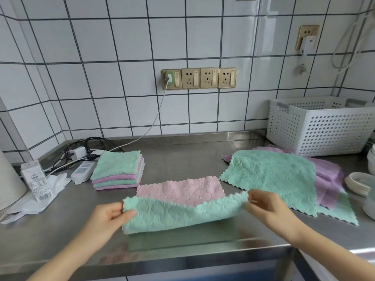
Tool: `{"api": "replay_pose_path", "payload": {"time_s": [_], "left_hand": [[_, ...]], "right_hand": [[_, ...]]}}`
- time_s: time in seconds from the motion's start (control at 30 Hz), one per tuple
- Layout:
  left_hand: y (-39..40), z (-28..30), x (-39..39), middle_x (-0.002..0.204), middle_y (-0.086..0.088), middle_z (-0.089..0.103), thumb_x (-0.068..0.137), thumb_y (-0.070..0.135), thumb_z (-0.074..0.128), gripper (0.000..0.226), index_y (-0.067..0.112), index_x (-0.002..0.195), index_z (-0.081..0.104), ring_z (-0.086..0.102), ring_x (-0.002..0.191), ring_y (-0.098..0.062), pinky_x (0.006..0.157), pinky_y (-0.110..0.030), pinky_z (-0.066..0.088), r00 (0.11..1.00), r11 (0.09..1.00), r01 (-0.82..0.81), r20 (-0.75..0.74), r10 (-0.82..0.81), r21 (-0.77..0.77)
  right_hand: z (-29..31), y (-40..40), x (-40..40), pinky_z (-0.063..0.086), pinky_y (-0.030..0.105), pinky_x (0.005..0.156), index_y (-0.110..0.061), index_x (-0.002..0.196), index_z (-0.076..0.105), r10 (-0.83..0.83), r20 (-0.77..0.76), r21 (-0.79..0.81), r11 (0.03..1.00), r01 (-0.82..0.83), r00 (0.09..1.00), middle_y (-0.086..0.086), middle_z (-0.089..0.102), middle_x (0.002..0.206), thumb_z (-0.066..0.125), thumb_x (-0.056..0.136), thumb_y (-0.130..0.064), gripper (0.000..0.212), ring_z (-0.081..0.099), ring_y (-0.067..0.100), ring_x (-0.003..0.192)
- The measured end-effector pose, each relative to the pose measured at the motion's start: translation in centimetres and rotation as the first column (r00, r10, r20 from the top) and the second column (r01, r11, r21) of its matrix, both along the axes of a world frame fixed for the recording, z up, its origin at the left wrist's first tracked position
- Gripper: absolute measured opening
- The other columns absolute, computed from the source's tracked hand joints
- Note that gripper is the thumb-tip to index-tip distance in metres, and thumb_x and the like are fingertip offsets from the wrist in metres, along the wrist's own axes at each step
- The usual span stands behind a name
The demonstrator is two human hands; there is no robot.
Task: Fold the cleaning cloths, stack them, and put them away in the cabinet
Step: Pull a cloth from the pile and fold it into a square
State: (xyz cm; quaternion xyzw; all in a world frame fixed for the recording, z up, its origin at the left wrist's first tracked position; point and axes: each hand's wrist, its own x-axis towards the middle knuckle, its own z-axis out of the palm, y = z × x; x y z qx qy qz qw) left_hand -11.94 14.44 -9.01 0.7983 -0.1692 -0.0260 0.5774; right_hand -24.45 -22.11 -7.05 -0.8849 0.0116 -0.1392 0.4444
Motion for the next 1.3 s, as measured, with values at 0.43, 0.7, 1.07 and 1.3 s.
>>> {"api": "replay_pose_path", "payload": {"time_s": [0.43,0.7,1.07,1.3], "left_hand": [[-4.2,-2.1,9.9,0.050,-0.002,0.033,0.078,0.016,0.071,0.040,0.017,0.053,0.040,0.029,0.052,-0.017,0.052,-0.033,0.025,0.918,0.866,-0.379,0.249,0.308,0.327],[-3.8,-4.0,10.4,0.056,0.001,0.046,0.078,0.024,0.070,0.030,0.018,0.059,0.047,0.039,0.058,-0.018,0.062,-0.032,0.039,0.890,0.818,-0.448,0.266,0.370,0.361],[-4.5,-4.0,10.0,0.053,0.001,0.052,0.088,0.017,0.062,0.027,0.013,0.063,0.050,0.047,0.055,-0.020,0.055,-0.033,0.033,0.861,0.804,-0.495,0.312,0.401,0.331],[-4.6,-4.5,10.8,0.046,0.000,0.035,0.081,0.012,0.065,0.039,0.013,0.055,0.036,0.030,0.050,-0.021,0.053,-0.032,0.027,0.864,0.778,-0.492,0.325,0.383,0.390]], "right_hand": [[-2.7,0.0,13.8,0.039,0.018,0.040,-0.005,0.072,0.062,-0.343,-0.303,0.100,0.916,0.388,0.889,0.007,0.050,0.058,0.056,0.087,-0.010,0.017,0.044,0.018,0.042],[-4.1,0.2,14.3,0.036,0.015,0.034,0.008,0.080,0.068,-0.432,-0.304,0.010,0.890,0.456,0.849,0.009,0.057,0.060,0.059,0.083,-0.011,0.022,0.048,0.018,0.041],[-4.0,0.6,14.2,0.036,0.023,0.045,-0.013,0.098,0.059,-0.419,-0.196,-0.063,0.908,0.415,0.886,0.002,0.058,0.067,0.053,0.094,-0.019,0.010,0.052,0.015,0.050],[-3.6,0.2,14.9,0.045,0.022,0.044,-0.003,0.081,0.061,-0.433,-0.320,-0.077,0.898,0.433,0.842,0.009,0.056,0.064,0.050,0.087,-0.009,0.013,0.051,0.021,0.048]]}}
